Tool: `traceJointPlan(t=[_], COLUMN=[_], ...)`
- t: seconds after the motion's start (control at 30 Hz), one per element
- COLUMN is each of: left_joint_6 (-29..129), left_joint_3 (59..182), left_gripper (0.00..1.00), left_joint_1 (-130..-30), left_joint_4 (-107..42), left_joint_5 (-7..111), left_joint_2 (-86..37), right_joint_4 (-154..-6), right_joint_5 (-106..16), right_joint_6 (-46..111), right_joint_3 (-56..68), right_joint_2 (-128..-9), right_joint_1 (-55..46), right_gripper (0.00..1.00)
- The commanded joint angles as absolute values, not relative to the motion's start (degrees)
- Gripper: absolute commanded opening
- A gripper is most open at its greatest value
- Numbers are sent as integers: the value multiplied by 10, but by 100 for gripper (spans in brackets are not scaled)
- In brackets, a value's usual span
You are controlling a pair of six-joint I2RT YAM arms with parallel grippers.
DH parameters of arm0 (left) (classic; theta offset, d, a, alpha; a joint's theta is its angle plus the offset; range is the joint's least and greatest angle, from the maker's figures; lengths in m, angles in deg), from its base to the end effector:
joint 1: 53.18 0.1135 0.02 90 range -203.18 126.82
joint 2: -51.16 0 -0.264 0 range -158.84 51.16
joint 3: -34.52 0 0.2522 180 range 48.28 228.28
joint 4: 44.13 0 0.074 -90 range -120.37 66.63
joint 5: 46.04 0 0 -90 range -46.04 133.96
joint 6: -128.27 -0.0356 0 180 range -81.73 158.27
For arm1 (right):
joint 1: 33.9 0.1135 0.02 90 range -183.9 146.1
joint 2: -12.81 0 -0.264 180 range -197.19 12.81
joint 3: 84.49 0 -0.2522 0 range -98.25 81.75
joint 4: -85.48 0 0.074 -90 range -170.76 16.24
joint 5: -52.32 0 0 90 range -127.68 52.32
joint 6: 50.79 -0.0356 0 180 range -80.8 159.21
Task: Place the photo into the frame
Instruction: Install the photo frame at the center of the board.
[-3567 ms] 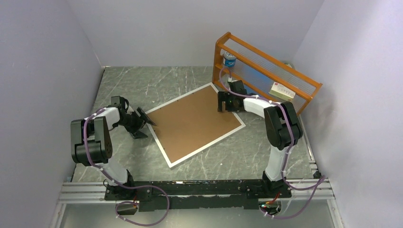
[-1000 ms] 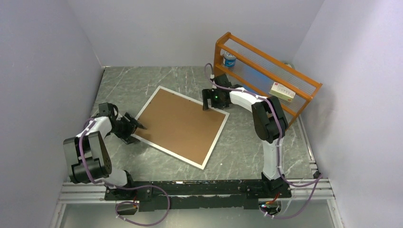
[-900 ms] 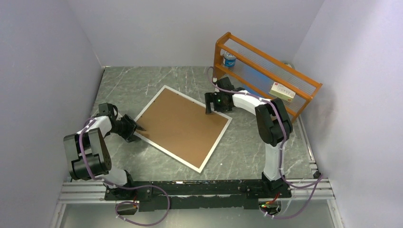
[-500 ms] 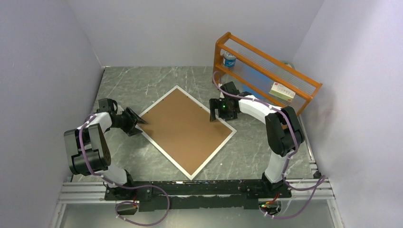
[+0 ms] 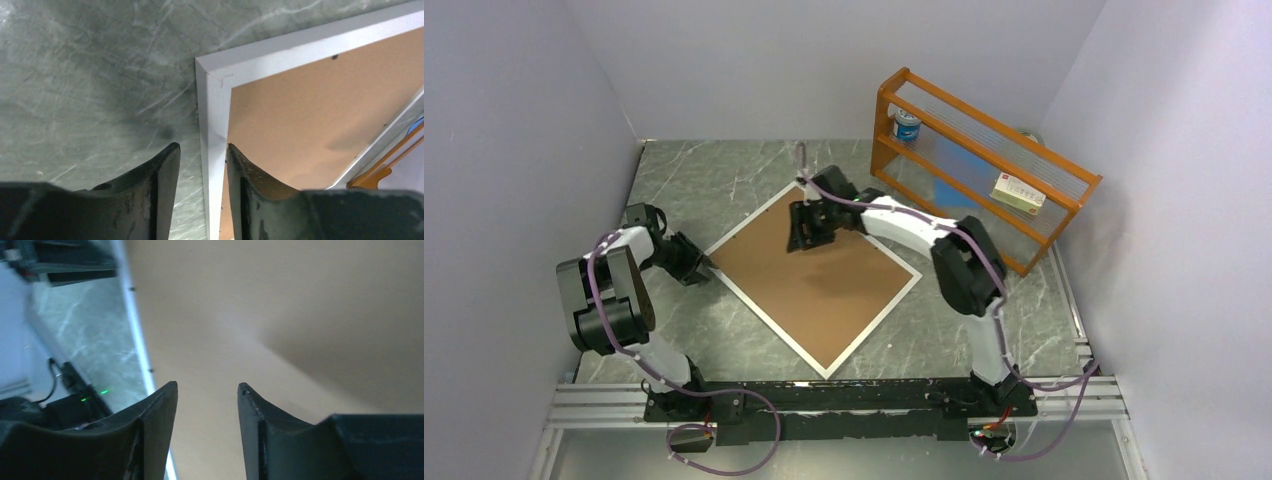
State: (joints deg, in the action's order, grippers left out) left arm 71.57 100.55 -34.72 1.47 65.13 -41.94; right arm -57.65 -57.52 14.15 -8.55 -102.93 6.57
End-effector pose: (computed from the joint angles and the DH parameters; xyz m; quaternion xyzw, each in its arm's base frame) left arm 0.2799 0.0799 0.1600 -0.3993 0.8864 -0.1992 0.1234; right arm 0.3366 0.3031 0.2197 -0.1839 0.9048 0.3241 0.2059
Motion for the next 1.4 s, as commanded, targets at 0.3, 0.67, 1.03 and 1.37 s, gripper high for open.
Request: traceJointPlan(t=[0.3, 0.67, 1.03, 1.37], left_joint_6=[713, 699, 687, 690], left_joint_3=[1012, 1011, 1022, 1024], left_gripper=[18, 6, 4, 3], left_joint_1=[-346, -350, -362, -364], left_joint_4=[-15, 3, 31, 41], left_joint_5=[699, 749, 716, 699], left_joint_2=[-486, -522, -525, -524], right_joint_4=[-780, -832, -797, -656], right_joint_5=[-789, -758, -743, -694], right_joint_6=[-27, -105, -114, -64], right_joint_3=[-262, -322, -375, -411], right_joint_2=[-1227, -1300, -1357, -1388], right_joint_1=[147, 169, 168, 153], right_gripper=[30, 28, 25, 23])
